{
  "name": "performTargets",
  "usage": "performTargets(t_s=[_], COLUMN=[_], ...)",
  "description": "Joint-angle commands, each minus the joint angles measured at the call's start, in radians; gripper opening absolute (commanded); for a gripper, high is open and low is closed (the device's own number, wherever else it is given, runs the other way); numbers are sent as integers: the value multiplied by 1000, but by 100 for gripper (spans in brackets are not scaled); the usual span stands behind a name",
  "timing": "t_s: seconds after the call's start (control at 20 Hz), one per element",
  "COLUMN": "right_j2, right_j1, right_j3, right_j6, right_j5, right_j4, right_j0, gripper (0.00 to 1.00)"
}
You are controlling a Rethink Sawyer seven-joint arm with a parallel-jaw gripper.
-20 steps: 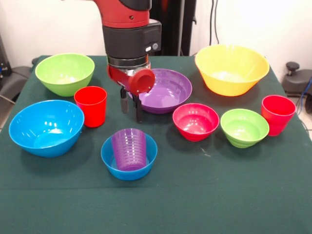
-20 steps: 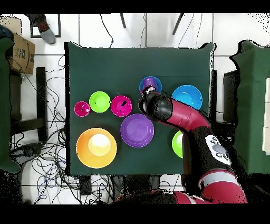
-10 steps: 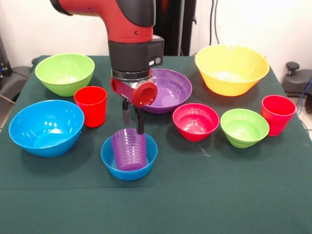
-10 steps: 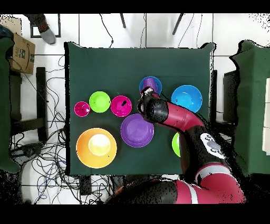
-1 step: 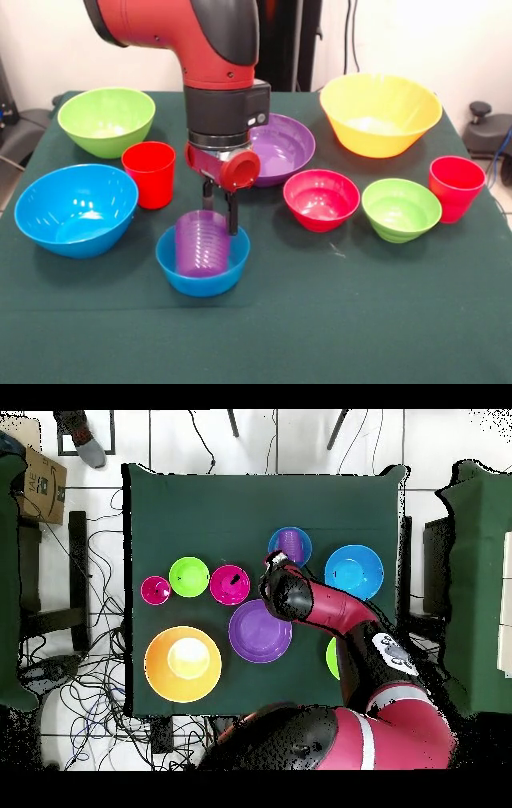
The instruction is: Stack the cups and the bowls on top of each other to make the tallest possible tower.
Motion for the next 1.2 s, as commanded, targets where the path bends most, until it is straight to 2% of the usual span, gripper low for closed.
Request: performTargets(t_s=[0.05, 0.4, 0.85, 1.05, 1.1, 1.2], right_j2=[57, 77, 117, 100, 88, 72], right_j1=[84, 74, 13, 12, 13, 15], right_j3=[-75, -48, 0, -33, -43, -52], right_j6=[23, 61, 84, 68, 57, 63], right_j5=[-66, -115, -106, -137, -140, -181], right_j4=[-60, -50, -33, -44, -47, -50], right_j0=[10, 4, -26, -18, -11, -2], gripper=[100, 100, 100, 100, 0, 0])
